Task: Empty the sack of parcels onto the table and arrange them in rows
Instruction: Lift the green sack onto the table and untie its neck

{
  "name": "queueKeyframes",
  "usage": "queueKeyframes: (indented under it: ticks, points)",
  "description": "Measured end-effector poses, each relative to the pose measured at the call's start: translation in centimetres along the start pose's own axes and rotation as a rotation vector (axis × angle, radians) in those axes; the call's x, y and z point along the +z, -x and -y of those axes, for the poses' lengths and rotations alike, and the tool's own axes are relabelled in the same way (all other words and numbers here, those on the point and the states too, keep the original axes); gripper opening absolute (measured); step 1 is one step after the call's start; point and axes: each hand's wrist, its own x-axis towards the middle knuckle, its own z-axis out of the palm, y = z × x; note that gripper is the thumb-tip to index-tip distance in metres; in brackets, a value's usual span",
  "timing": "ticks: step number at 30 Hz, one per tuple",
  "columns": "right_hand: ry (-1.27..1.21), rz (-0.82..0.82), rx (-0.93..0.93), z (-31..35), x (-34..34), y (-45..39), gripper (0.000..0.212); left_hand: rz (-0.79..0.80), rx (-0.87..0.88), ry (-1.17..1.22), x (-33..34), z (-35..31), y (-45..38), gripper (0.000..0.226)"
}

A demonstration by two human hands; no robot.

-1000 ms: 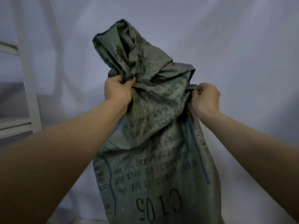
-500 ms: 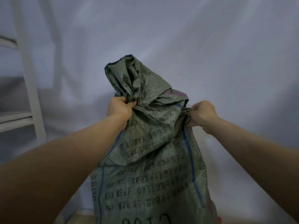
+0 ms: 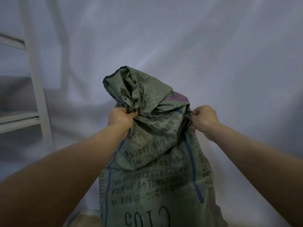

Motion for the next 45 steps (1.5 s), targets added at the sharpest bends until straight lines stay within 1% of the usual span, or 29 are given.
queueKeyframes:
  ticks: [2,4,6,8,10,11,12,14,16,18,19,20,21,22,24,27,30,31,32,34,36,37,40,41,43,45]
  points:
    - [-0.037,0.001,0.011,0.6,0.1,0.0,0.015,-0.001,0.023,0.042,-0.4,-0.8,-1.0,0.008]
    - [-0.069,0.004,0.039,0.9,0.1,-0.1,0.016,-0.002,0.027,0.081,-0.7,-0.7,-1.6,0.013]
    - [-0.107,0.014,0.074,1.1,0.3,-0.2,0.014,-0.019,0.038,0.093,-0.7,-0.2,-1.8,0.013]
    - [-0.145,-0.008,0.076,2.1,0.4,-0.6,0.014,-0.041,0.075,0.130,-0.8,-1.2,-1.9,0.012]
    - [-0.163,-0.072,0.007,3.8,0.5,-1.4,0.020,-0.077,0.146,0.178,-0.8,-3.7,-2.2,0.005]
    - [-0.163,-0.113,-0.038,4.7,0.5,-1.5,0.023,-0.101,0.182,0.193,-0.8,-5.1,-2.3,0.007]
    - [-0.172,-0.158,-0.087,5.3,0.6,-1.7,0.023,-0.124,0.213,0.215,-1.0,-6.3,-2.3,0.016]
    - [-0.170,-0.216,-0.143,5.1,0.8,-1.5,0.020,-0.138,0.255,0.252,-1.1,-6.7,-2.0,0.022]
    - [-0.136,-0.164,-0.110,3.5,1.3,-1.1,0.019,-0.114,0.216,0.133,-1.2,-3.8,-1.8,0.022]
    - [-0.103,-0.042,0.002,2.1,1.7,-0.6,0.020,-0.039,0.093,-0.007,-1.4,0.0,-1.4,0.017]
    - [-0.106,0.006,0.046,1.8,1.9,-0.3,0.018,-0.007,0.054,-0.019,-1.5,1.2,-1.2,0.010]
    - [-0.108,0.031,0.067,1.7,2.1,-0.1,0.016,-0.003,0.039,-0.006,-1.6,1.9,-1.2,0.010]
    - [-0.107,0.044,0.069,1.8,2.3,0.0,0.015,-0.012,0.034,0.008,-1.6,2.0,-1.2,0.015]
    - [-0.110,0.046,0.065,2.0,2.5,0.0,0.015,-0.023,0.039,0.001,-1.7,1.6,-1.4,0.017]
    - [-0.133,0.039,0.067,2.4,2.6,0.1,0.017,-0.033,0.086,-0.075,-1.9,0.5,-1.4,0.012]
    - [-0.193,0.026,0.095,2.6,2.7,0.3,0.022,-0.050,0.139,-0.251,-1.8,-0.7,-0.7,0.020]
    - [-0.332,0.024,0.126,2.9,2.9,0.7,0.013,-0.113,0.210,-0.415,-1.2,-0.7,0.6,0.018]
    - [-0.369,0.020,0.127,3.3,3.0,0.8,0.011,-0.110,0.240,-0.443,-1.0,-0.9,1.2,0.018]
    - [-0.396,0.017,0.124,3.6,3.1,0.8,0.011,-0.077,0.272,-0.447,-0.7,-1.1,1.7,0.019]
    - [-0.428,0.017,0.105,4.6,3.5,1.0,0.014,0.073,0.318,-0.395,-0.1,-1.7,2.7,0.027]
    - [-0.436,0.027,0.092,5.4,4.0,1.2,0.014,0.231,0.327,-0.329,0.4,-2.2,3.9,0.042]
    - [-0.434,0.030,0.093,5.6,4.2,1.2,0.014,0.280,0.328,-0.325,0.7,-2.2,4.1,0.051]
    - [-0.454,0.065,0.111,5.7,4.4,1.6,0.015,0.364,0.339,-0.340,1.2,-1.5,4.2,0.088]
    - [-0.465,0.092,0.112,5.7,4.3,1.9,0.015,0.359,0.339,-0.321,1.4,-1.3,4.1,0.092]
    - [-0.474,0.170,0.099,5.9,4.2,2.5,0.014,0.286,0.339,-0.295,1.5,-0.9,3.8,0.083]
    - [-0.435,0.251,0.078,6.1,4.1,2.8,0.012,0.184,0.327,-0.291,1.8,-0.3,3.2,0.063]
